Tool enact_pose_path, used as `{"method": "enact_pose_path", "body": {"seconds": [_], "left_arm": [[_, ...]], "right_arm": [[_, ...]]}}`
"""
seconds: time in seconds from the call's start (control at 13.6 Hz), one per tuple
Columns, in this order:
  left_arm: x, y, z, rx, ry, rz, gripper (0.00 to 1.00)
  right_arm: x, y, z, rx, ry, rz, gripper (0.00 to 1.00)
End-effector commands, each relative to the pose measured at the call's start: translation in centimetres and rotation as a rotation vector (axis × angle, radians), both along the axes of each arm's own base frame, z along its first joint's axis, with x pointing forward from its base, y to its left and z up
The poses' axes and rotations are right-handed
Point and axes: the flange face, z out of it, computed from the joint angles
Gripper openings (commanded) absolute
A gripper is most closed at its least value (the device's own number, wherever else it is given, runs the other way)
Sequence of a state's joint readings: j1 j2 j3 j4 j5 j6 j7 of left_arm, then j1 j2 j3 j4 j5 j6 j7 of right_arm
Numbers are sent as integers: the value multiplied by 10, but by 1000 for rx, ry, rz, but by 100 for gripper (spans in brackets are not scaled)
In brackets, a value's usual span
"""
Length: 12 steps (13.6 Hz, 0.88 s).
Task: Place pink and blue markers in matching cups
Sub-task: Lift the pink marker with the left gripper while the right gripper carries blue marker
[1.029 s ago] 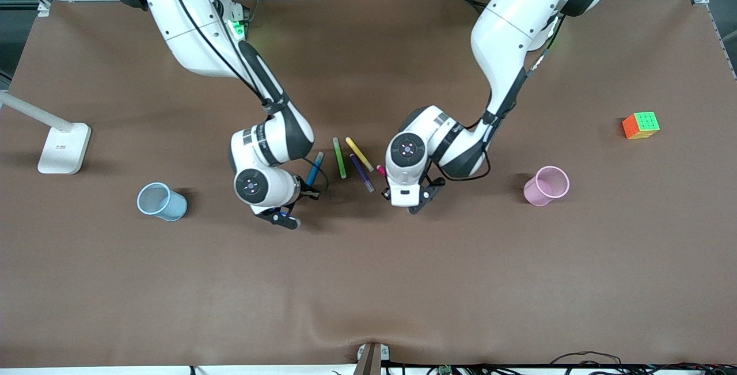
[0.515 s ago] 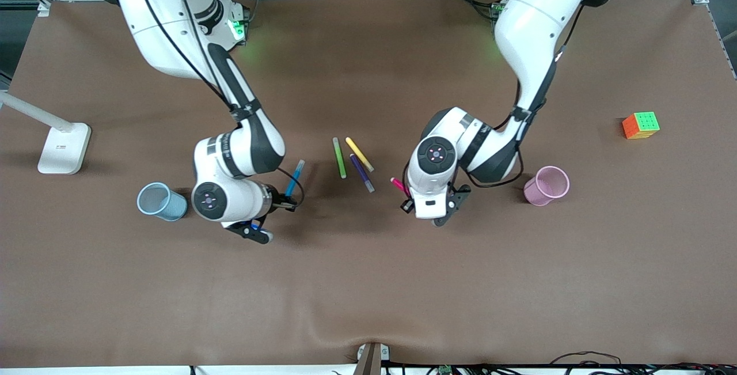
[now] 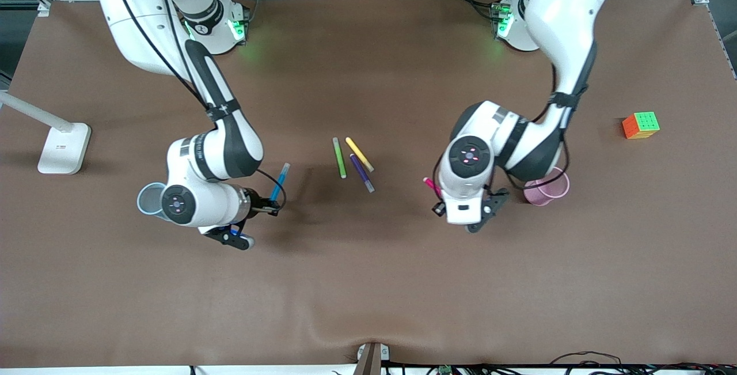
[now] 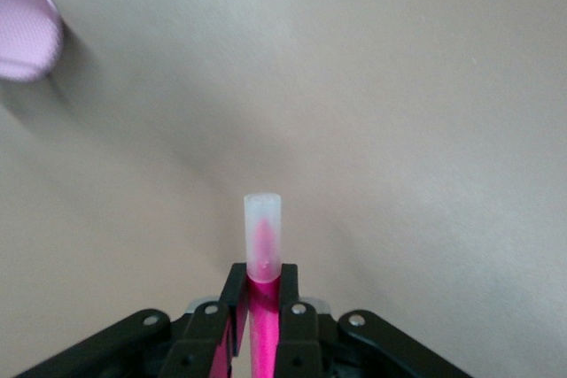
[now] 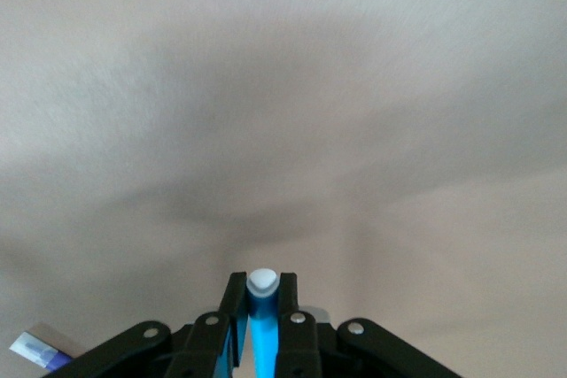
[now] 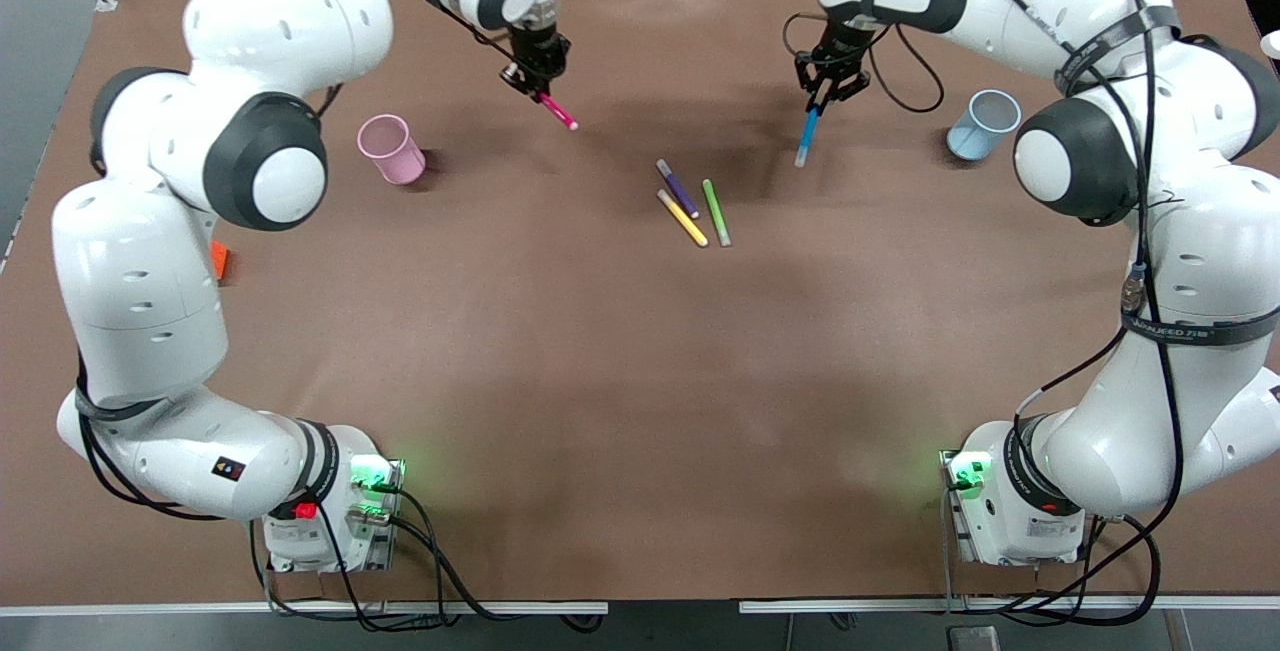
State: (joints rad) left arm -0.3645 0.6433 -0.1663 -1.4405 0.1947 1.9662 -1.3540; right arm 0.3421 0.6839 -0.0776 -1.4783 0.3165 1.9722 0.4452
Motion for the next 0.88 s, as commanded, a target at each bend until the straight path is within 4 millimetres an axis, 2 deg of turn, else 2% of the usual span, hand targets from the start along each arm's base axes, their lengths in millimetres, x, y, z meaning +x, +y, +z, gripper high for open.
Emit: {"method": "enact_pose_path", "body": {"seconds": [0.0,0.22,0.37,0.59,0.81], "left_arm": [[1,25,28,30,14,-34,0],[6,51,50,42,26,-48,0],[7,69,64,86,36,-72,0],[8,95,74,184,43,-84,0],[8,114,85,289,43,-87,0]], "right_arm": [[11,-45,38,47,-47,20,0],[20,-79,58,67,-86,72,0],[26,-93,73,36,-108,114,0],[36,-104,101,-73,-145,182,0],[39,-118,114,-111,-172,217,0]]}}
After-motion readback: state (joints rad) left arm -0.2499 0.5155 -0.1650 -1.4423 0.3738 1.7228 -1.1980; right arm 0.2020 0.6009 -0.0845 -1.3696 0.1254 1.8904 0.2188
